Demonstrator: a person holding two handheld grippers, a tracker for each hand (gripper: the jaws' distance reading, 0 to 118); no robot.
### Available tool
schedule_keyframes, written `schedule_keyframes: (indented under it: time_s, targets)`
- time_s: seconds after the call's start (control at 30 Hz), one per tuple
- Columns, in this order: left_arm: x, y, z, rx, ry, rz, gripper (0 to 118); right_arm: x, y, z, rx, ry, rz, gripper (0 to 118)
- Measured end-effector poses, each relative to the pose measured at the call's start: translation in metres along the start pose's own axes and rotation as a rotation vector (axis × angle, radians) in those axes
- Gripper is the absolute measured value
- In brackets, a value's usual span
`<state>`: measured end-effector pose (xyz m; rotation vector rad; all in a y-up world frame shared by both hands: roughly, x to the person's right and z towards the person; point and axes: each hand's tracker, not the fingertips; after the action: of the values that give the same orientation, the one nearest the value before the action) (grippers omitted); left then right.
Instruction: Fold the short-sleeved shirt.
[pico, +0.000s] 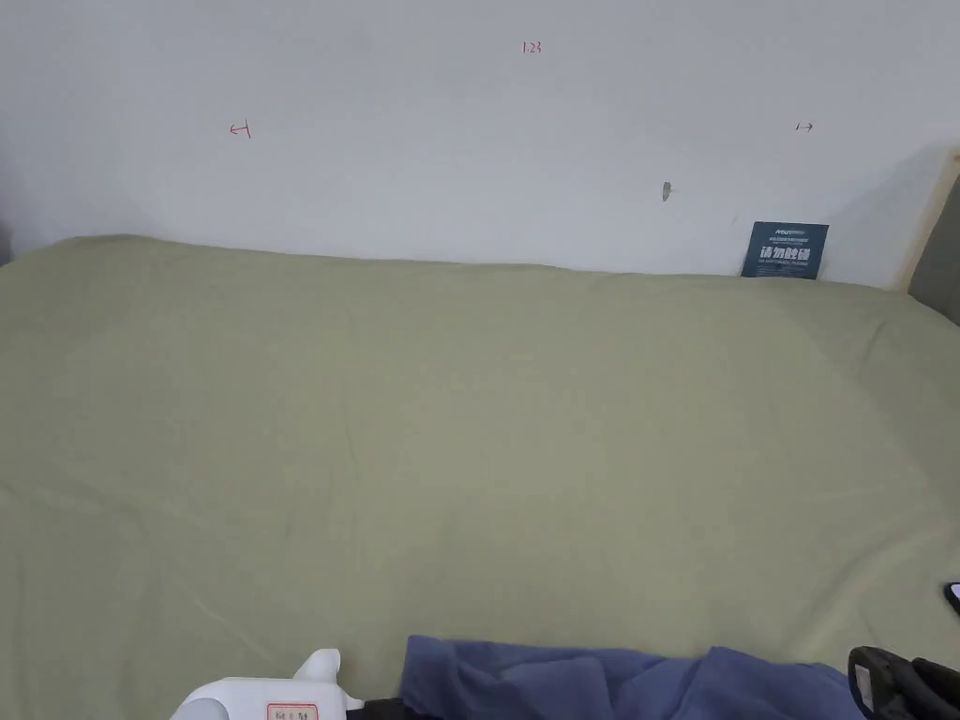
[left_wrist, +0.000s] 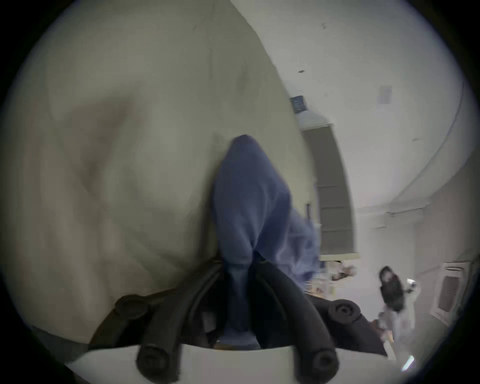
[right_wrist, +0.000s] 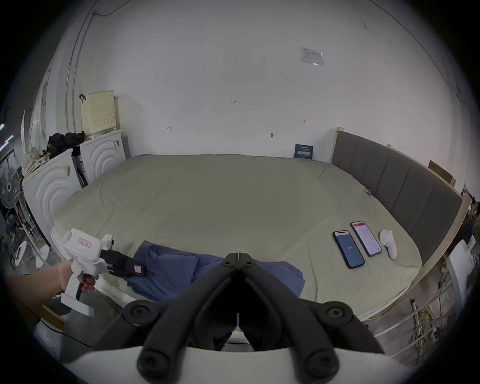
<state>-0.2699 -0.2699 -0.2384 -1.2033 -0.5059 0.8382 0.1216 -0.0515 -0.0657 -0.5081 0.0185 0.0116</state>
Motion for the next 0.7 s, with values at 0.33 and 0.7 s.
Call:
schedule_keyframes:
  time_s: [0.33, 0.7]
  targets:
    - [0.015, 0.028, 0.110, 0.242, 0.065, -0.016, 12, -0.002, 0.005, 0.002, 0.011, 0.000, 0.012, 0]
    - [0.055, 0.011, 0.235, 0.658, 0.280, -0.134, 12, -0.007, 0.014, -0.006, 0.025, 0.027, 0.028, 0]
